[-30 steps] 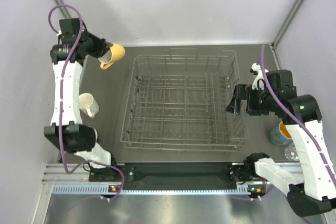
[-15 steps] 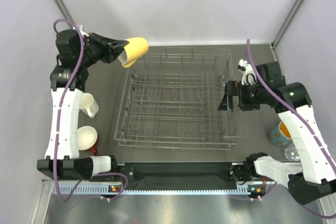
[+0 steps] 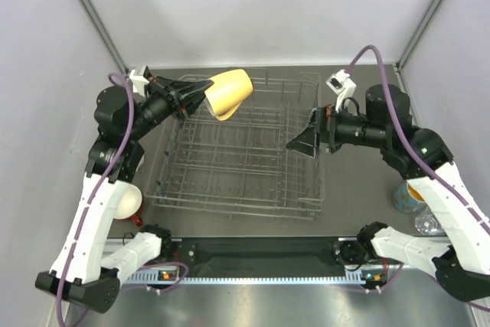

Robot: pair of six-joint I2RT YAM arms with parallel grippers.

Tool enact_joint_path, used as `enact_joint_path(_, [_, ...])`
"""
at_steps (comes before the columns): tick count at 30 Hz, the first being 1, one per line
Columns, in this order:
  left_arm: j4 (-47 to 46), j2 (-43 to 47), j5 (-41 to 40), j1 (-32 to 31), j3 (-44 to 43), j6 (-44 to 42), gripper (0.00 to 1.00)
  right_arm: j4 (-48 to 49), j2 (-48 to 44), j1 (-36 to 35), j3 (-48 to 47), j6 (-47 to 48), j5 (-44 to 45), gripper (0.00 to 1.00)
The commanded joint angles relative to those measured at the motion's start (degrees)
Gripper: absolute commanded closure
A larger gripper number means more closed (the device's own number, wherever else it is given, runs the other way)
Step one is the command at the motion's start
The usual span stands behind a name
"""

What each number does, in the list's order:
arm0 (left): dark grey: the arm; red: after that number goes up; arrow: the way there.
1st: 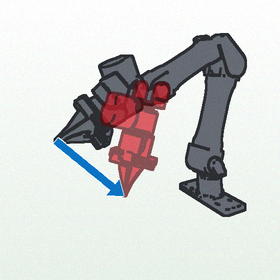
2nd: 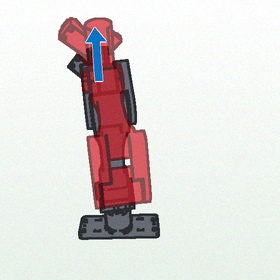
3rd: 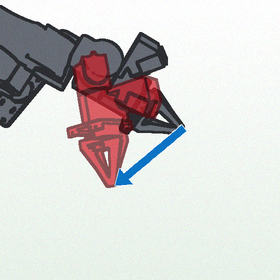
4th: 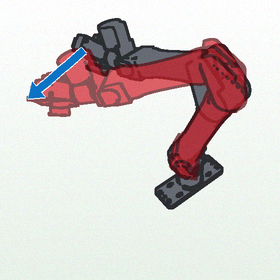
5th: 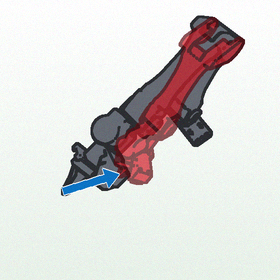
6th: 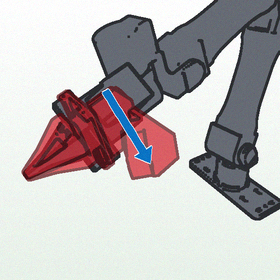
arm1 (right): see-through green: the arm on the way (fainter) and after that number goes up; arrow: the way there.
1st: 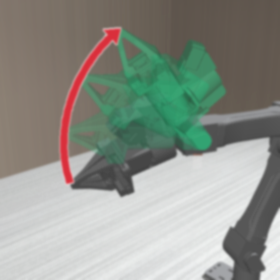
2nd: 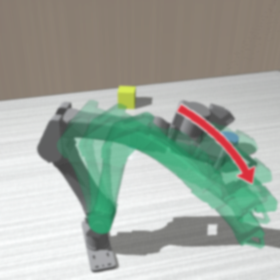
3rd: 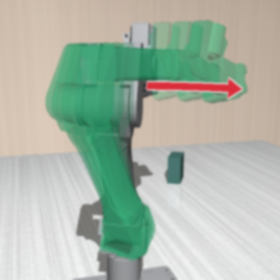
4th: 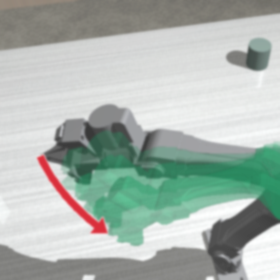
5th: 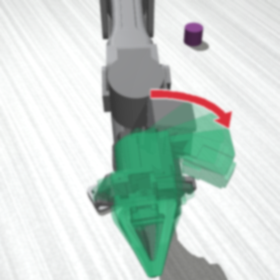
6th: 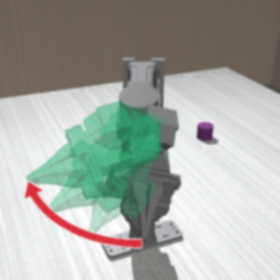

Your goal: Load the cups into the dish rack

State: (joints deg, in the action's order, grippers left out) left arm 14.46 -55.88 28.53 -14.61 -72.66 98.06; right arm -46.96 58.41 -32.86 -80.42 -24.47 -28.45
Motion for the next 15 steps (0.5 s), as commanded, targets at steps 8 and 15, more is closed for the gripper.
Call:
enact_joint_path(8, [-4.88,4.99,-4.28,-0.24,-5.39,-1.47,1.0,-4.11,-3.22,-1.24,1.14,-4.44,15.0,0.23])
enact_joint_path(15, [-5.23,6.66,-2.78,-0.24,-1.43,-0.33,1.0,-6.29,-1.46,-2.73,2.55,-7.7,14.73,0.37])
